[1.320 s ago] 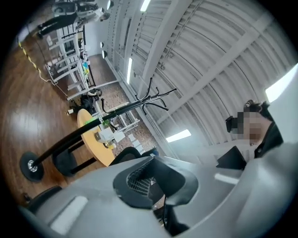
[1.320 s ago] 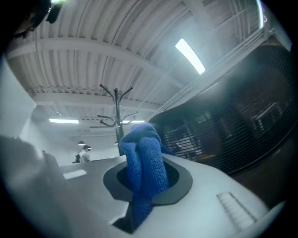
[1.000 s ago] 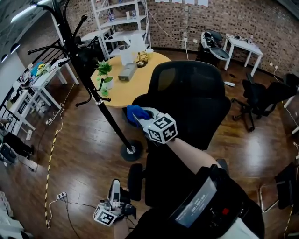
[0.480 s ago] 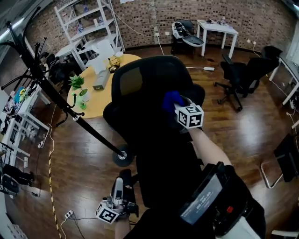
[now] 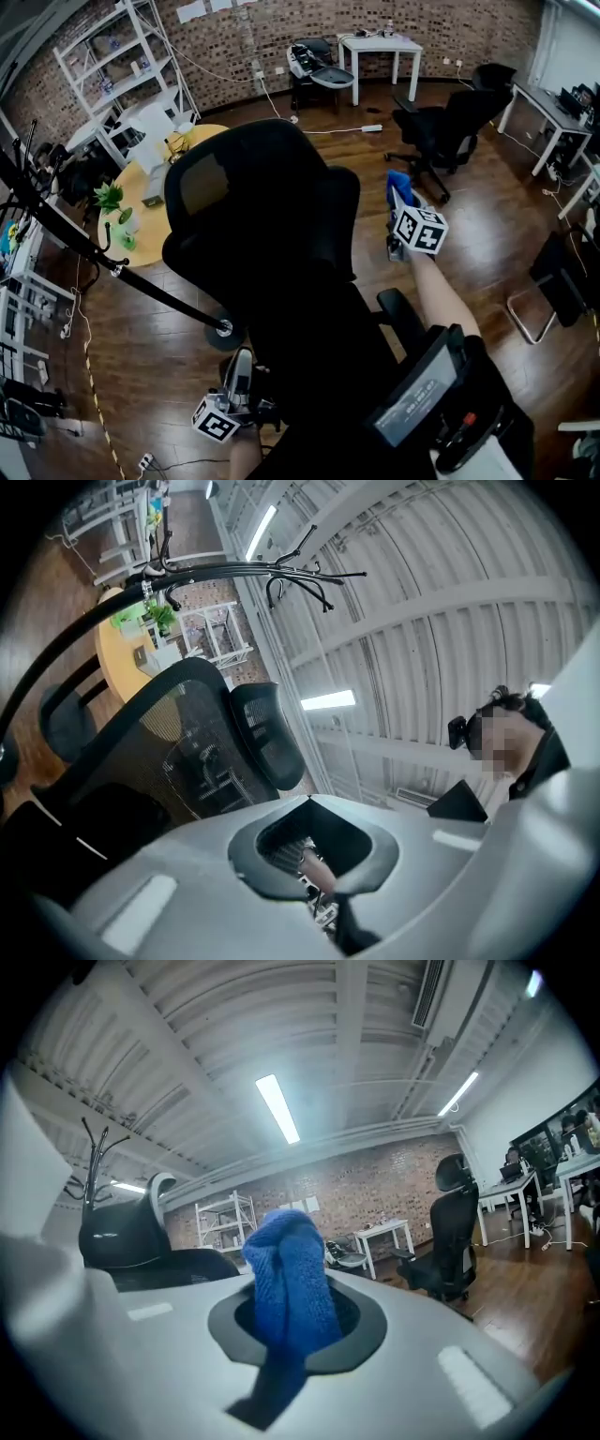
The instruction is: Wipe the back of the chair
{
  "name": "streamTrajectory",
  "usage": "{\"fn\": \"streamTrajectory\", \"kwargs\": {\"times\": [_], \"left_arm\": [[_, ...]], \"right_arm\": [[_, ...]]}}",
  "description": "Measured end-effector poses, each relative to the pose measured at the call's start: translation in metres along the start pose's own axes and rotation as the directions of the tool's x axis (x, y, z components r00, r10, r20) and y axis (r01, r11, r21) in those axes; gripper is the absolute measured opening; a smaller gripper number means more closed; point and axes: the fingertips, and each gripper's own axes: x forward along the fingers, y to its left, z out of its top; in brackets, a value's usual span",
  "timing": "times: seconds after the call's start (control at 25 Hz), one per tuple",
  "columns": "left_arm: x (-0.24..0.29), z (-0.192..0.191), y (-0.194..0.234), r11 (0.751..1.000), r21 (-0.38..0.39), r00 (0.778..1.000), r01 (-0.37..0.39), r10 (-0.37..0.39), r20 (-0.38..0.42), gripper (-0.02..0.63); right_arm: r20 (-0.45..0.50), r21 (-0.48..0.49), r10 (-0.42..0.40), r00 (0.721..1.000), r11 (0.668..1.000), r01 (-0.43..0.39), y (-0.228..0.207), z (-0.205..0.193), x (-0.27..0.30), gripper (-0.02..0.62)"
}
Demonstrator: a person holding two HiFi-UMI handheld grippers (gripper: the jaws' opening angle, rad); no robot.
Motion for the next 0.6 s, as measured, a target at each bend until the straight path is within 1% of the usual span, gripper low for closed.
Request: {"fn": "streamTrajectory", "kwargs": {"times": [0.08, 0.16, 0.24, 0.32, 0.48, 0.6], "left_arm": [[0.000, 0.002, 0.000, 1.000, -0.003, 1.000, -0.001, 0.001, 0.004, 0.006], [-0.002, 0.005, -0.001, 1.000, 0.000, 1.000, -0.010, 0.010, 0.015, 0.006], [-0.009, 0.010, -0.002, 1.000, 0.007, 0.999, -0.026, 0.026, 0.033, 0.006], [-0.021, 0.019, -0.004, 0.999, 0.016, 0.997, -0.049, 0.048, 0.061, 0.006], [-0.051, 0.036, -0.002, 0.993, 0.034, 0.986, -0.116, 0.111, 0.123, 0.006], [-0.074, 0.045, 0.003, 0.985, 0.039, 0.973, -0.167, 0.158, 0.170, 0.006]], "right_arm": [[-0.004, 0.004, 0.020, 1.000, 1.000, -0.020, 0.014, -0.009, 0.000, 0.032], [-0.028, -0.003, 0.060, 0.998, 0.998, -0.060, 0.039, -0.026, 0.006, 0.032], [-0.067, -0.002, 0.120, 0.991, 0.993, -0.120, 0.074, -0.048, 0.016, 0.032], [-0.096, 0.021, 0.182, 0.978, 0.983, -0.181, 0.114, -0.068, 0.025, 0.032], [-0.068, 0.098, 0.261, 0.963, 0.962, -0.254, 0.182, -0.089, 0.033, 0.032], [-0.048, 0.144, 0.340, 0.939, 0.933, -0.330, 0.229, -0.104, 0.032, 0.032]]}}
